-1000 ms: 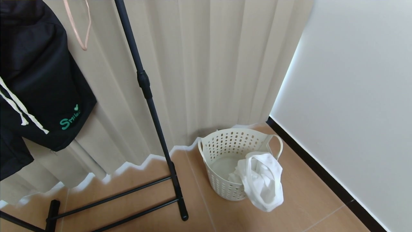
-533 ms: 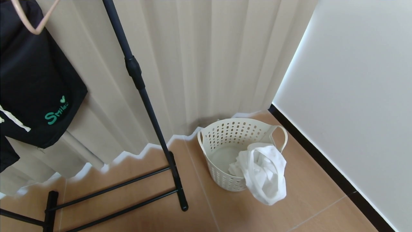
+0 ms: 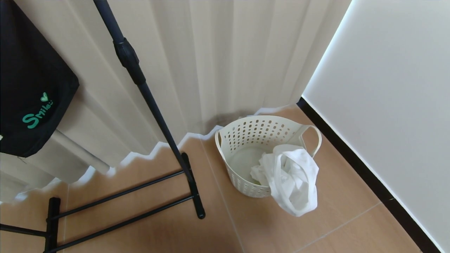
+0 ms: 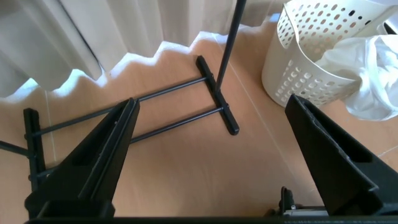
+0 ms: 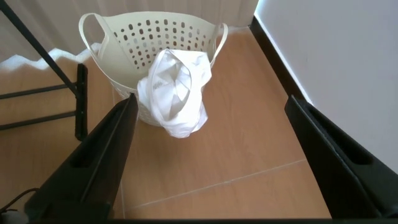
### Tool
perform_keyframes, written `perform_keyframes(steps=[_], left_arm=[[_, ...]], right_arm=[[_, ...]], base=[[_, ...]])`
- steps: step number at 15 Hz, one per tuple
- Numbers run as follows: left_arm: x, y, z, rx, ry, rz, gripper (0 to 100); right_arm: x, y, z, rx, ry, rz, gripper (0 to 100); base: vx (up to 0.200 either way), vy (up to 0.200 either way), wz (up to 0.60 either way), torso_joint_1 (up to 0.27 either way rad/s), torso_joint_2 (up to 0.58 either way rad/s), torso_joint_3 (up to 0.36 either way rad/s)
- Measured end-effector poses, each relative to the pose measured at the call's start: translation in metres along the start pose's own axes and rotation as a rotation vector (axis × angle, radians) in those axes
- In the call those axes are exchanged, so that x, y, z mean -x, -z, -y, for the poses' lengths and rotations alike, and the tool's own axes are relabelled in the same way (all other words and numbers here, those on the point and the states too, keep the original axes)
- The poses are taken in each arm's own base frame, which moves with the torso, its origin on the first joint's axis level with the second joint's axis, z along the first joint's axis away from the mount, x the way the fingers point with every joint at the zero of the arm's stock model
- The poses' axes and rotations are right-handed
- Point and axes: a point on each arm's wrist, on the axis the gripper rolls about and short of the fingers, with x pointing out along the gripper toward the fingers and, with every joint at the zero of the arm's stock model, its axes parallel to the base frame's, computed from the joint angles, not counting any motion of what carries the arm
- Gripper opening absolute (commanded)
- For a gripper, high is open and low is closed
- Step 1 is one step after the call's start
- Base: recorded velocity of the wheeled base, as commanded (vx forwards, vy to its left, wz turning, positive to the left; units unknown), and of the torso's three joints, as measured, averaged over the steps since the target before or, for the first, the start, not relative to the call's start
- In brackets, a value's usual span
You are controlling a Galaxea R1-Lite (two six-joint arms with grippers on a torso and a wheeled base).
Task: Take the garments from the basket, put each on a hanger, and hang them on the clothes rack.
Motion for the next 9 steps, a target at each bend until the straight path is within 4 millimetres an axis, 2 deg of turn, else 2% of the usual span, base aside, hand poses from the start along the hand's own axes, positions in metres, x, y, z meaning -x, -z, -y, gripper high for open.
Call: perform_keyframes(steps=[9], left_arm=[[0.0,0.0,0.0,0.002,0.0,0.0,100]], right_arm=[[0.0,0.0,0.0,0.0,0.0,0.0,100]], base=[[0.0,0.0,0.0,0.004,0.0,-0.199]])
